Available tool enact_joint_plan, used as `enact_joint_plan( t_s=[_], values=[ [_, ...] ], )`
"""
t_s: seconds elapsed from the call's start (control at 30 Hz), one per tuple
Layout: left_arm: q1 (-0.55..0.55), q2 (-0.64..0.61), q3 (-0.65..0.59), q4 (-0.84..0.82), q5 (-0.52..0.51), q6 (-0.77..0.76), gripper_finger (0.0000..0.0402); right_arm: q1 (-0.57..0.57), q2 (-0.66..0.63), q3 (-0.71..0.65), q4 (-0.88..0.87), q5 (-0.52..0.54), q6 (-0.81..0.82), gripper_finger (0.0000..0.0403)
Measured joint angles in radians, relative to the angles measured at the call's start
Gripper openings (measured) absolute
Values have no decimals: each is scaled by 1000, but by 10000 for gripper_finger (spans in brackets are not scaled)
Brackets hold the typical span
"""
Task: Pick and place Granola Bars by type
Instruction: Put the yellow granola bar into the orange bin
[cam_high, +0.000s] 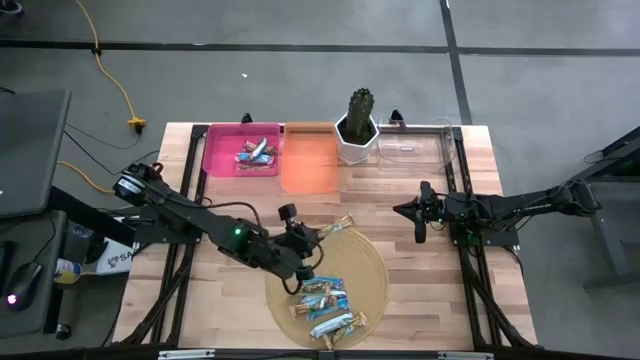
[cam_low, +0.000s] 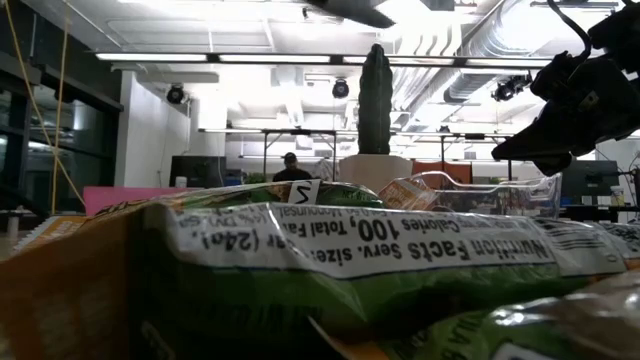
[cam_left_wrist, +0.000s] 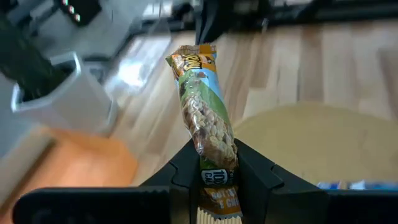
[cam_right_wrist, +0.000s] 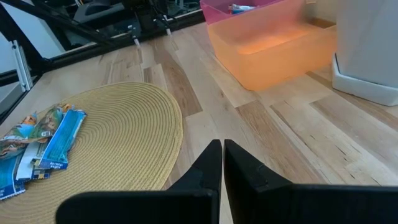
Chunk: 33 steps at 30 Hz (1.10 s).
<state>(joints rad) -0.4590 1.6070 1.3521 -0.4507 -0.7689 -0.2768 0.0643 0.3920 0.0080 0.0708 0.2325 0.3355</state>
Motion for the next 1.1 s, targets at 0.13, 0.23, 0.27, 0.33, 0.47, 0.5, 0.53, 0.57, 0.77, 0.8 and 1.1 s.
enact_joint_plan(
  t_s=[0.13,0.23,0.27,0.33,0.47,0.5,0.53,0.57,0.77,0.8,1.1],
  values=[
    [0,-14,108,-31,-8,89,68,0,0,0,0,0,-1,0],
    [0,-46,160,-27,-47,145,68,0,0,0,0,0,-1,0],
    [0,-59,170,-23,-70,160,68,0,0,0,-1,0,-2,0],
    [1,-98,181,-20,-131,177,68,0,0,0,-1,0,-1,0],
    [9,-188,183,-23,-284,181,68,0,0,0,0,0,-2,0],
    [9,-209,183,-24,-325,192,68,0,0,0,0,0,-1,0],
    [9,-226,184,-20,-367,202,68,0,0,0,0,0,0,0],
    [8,-240,184,-20,-406,212,68,0,0,0,0,0,0,0],
    [77,-284,184,-24,-476,228,68,0,0,0,0,0,-1,0],
    [101,-286,184,-22,-476,228,68,0,0,0,0,0,-2,0],
    [393,-280,184,-32,-311,180,68,0,0,0,0,0,-2,0]
  ],
)
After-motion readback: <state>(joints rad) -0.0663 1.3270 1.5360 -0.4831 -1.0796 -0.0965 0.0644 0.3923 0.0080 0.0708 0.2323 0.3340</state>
